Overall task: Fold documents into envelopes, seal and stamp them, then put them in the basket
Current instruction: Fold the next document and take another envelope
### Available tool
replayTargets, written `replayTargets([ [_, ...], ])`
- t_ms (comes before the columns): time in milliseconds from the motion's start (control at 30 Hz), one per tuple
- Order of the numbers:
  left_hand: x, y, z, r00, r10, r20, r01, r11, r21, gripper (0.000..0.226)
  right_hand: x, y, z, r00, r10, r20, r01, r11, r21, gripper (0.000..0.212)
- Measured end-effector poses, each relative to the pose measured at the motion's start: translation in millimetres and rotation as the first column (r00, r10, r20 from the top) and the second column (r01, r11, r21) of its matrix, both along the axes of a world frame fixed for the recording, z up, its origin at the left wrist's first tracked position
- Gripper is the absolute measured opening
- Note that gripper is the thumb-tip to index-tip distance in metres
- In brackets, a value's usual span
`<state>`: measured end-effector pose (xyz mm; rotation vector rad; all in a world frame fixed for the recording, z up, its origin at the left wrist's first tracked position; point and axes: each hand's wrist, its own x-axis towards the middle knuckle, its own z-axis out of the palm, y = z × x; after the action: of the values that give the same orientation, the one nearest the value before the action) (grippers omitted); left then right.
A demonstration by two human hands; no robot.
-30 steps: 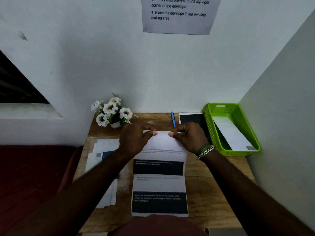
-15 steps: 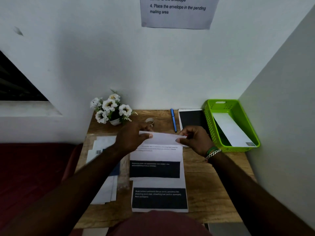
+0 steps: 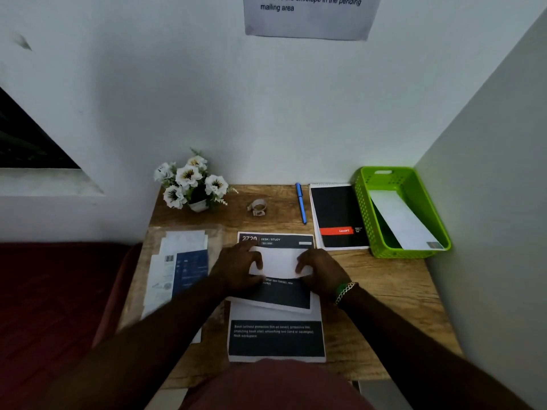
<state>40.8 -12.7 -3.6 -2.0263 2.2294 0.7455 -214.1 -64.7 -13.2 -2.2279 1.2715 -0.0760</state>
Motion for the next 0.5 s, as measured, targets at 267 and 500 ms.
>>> replayTargets([
  [267, -2.9, -5.0, -0.7, 0.999, 0.011, -0.041, -0.015, 0.996, -0.084, 0.039, 17.4, -3.9, 8.6, 0.991, 0.02, -0.13, -0.038, 0.99, -0.133, 0.038],
  [500, -11.9, -1.8, -0.5, 0.96, 0.097, -0.262, -0.115, 0.992, -0.054, 0.03, 30.3, -3.1, 6.9, 0.999, -0.025, -0.037, 0.021, 0.996, -0.092, 0.016],
])
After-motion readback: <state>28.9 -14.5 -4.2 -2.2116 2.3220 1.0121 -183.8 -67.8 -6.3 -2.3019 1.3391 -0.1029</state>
